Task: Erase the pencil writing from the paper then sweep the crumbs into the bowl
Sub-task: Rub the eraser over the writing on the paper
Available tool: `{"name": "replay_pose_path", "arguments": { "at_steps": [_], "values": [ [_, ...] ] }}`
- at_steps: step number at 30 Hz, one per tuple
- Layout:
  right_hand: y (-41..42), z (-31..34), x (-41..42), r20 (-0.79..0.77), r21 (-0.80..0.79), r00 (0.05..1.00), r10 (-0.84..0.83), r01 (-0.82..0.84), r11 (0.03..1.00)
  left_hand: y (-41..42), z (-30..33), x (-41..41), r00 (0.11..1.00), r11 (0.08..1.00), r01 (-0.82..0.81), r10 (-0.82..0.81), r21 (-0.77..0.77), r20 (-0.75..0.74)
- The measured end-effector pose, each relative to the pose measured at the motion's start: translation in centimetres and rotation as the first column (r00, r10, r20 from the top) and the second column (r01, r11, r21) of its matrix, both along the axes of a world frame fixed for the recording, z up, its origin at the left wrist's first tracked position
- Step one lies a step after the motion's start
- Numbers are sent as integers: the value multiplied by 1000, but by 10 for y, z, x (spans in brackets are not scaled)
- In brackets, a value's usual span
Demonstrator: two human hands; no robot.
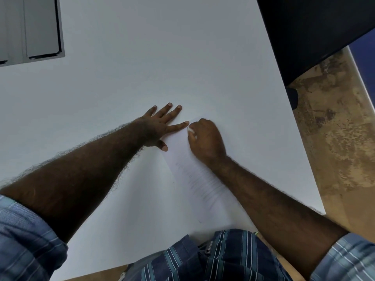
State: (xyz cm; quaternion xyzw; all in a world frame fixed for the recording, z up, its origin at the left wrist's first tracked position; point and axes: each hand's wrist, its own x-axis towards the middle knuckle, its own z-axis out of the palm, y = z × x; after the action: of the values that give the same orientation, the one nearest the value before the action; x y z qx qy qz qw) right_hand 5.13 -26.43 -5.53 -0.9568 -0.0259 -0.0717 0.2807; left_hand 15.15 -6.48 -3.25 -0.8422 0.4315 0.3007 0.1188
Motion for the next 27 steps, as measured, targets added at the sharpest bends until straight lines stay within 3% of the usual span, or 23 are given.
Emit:
{"name": "replay_pose_path", "arguments": {
  "at_steps": [2, 6, 8, 13, 15, 19, 21, 23, 27],
  "values": [
    [-6, 0, -3, -7, -28, 999, 54, -54, 998, -1, 1, 0, 1000, 1000, 1, 0, 5, -7],
    [-33, 2, 12, 2, -25, 980, -198, 198, 980, 0, 1, 1, 1000, 1000, -1, 1, 1, -10],
    [-28, 3, 11, 3, -6, 971, -240, 240, 971, 0, 1, 1, 1000, 1000, -5, 5, 7, -18],
    [22, 3, -24, -21, -20, 996, 83, -83, 996, 0, 2, 1, 1000, 1000, -6, 6, 7, -28],
    [13, 2, -21, -21, -42, 995, 97, -97, 994, 0, 2, 1, 999, 1000, -13, 13, 7, -33],
    [-27, 0, 5, 19, -66, 981, -192, 193, 979, -1, 2, 1, 1000, 1000, -10, 11, 9, -20],
    [-28, 0, 6, 12, -56, 965, -263, 264, 963, -1, 2, 1, 1000, 1000, -8, 8, 16, -22],
    [-8, 2, -5, 28, -35, 983, -181, 182, 983, 0, 2, 1, 1000, 1000, -12, 12, 14, -25],
    [35, 5, -44, 2, -94, 987, 158, -157, 983, 0, 2, 2, 999, 1000, -15, 15, 13, -39]
  ]
}}
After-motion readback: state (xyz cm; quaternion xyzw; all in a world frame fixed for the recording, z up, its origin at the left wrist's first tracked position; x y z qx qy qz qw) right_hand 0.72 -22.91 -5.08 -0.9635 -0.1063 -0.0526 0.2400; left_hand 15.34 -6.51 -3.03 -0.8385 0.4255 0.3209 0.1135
